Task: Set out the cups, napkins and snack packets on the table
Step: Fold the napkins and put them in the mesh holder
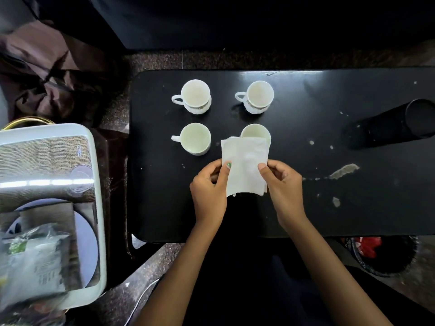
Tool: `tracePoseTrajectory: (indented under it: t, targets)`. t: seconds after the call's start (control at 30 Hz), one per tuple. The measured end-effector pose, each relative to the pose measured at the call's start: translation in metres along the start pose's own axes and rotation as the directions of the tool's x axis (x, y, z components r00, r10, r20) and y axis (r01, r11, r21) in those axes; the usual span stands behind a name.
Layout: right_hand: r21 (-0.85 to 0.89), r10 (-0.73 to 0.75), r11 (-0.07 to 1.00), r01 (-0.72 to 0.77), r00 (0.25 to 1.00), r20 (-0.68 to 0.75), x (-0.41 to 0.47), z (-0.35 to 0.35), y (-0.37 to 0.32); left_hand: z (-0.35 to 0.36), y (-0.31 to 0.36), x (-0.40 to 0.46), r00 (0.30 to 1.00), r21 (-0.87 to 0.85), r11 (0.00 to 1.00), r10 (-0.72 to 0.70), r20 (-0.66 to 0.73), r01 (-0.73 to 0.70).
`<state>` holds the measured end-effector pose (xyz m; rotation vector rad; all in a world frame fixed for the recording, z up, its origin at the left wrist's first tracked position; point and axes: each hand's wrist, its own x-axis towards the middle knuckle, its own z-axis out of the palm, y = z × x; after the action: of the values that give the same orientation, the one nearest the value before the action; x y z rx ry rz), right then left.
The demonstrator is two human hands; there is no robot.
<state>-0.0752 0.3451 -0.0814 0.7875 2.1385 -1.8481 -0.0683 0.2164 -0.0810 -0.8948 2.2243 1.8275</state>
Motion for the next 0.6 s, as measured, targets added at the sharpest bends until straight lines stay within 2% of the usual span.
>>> tracePoseTrajectory:
  t: [0.3,0.6]
  targets:
    - [-0.039,-0.063,0.998,0.056,0.977,-0.205,0.016,-0.067,-0.012,0.074,0.034,-0.021,0.99,0.075,0.992,0.094,0.106,-0.102]
    - [0.002,-0.123,0.991,0.134,0.916,-0.382,0.048,-0.178,-0.049,0.21,0.089,-0.062,0.966,0.025,0.979,0.197,0.169,-0.204]
